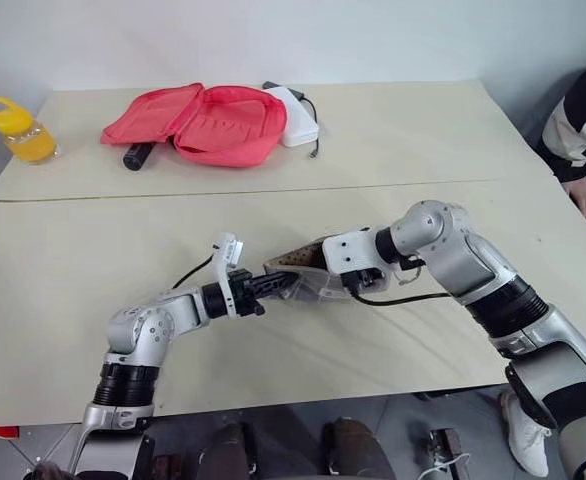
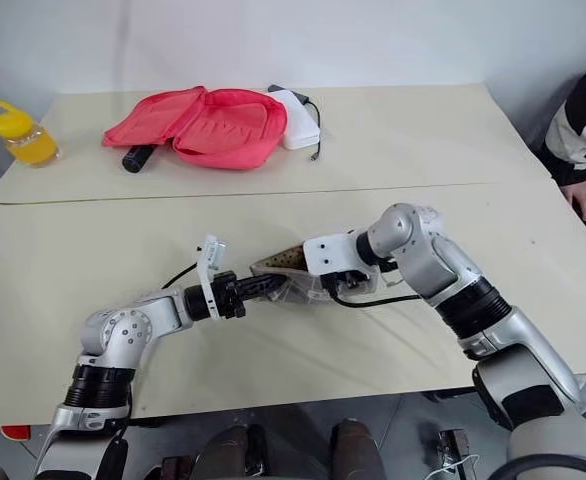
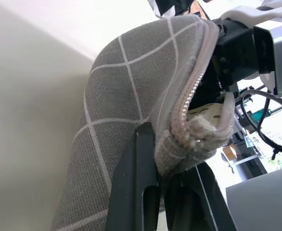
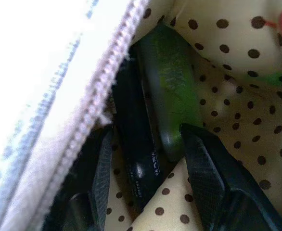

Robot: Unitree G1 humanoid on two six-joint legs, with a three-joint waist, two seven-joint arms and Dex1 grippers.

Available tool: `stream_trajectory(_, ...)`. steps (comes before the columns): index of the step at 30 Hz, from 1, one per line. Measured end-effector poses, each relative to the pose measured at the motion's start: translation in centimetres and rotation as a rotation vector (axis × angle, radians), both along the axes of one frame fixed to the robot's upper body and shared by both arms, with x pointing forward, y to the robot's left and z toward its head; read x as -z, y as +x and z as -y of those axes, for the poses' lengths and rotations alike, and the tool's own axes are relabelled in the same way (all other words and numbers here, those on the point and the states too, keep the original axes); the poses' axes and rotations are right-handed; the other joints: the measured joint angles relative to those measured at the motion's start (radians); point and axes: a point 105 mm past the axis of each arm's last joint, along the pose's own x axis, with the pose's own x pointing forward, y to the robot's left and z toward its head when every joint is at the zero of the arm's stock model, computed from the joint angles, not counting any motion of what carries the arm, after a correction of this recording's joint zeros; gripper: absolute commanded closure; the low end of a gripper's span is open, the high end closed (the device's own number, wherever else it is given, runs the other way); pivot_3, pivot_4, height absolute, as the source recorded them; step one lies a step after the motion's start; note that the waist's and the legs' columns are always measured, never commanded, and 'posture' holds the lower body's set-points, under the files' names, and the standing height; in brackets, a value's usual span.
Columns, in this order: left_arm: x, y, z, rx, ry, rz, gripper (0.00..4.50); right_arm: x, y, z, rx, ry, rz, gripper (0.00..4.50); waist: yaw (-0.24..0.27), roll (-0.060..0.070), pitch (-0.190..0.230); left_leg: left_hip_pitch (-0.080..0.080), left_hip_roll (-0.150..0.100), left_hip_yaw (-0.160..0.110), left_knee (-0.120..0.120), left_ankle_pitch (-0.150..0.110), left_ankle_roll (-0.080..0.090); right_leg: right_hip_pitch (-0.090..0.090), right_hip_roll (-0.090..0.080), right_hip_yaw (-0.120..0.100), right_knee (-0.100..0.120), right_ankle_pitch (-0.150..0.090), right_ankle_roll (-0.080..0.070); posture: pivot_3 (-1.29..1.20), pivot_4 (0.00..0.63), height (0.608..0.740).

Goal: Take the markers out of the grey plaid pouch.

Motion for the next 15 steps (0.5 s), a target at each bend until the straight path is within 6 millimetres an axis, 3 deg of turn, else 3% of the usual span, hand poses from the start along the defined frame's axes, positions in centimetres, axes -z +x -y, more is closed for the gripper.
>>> stream_trajectory(9, 0.2, -0.3, 0.6, 0.019, 0.005, -0.001, 4.5, 0.6, -1.2, 0.9, -0.003, -0.038, -0.059, 2.22, 0.004, 0.0, 0.0, 0.0, -0.001, 0.0, -0.001, 0.0, 0.0, 0.0, 0.0, 0.0, -0.001, 0.0, 0.0, 0.0, 0.15, 0.74)
stream_trajectory(15, 0.2, -0.2, 0.8, 0.018, 0.001, -0.003, 4.5, 0.9, -0.9, 1.1, 0.0, -0.042, -0.05, 2.22, 0.005, 0.0, 0.0, 0.0, -0.001, 0.0, -0.001, 0.0, 0.0, 0.0, -0.001, 0.0, -0.002, 0.0, 0.0, 0.0, 0.15, 0.74)
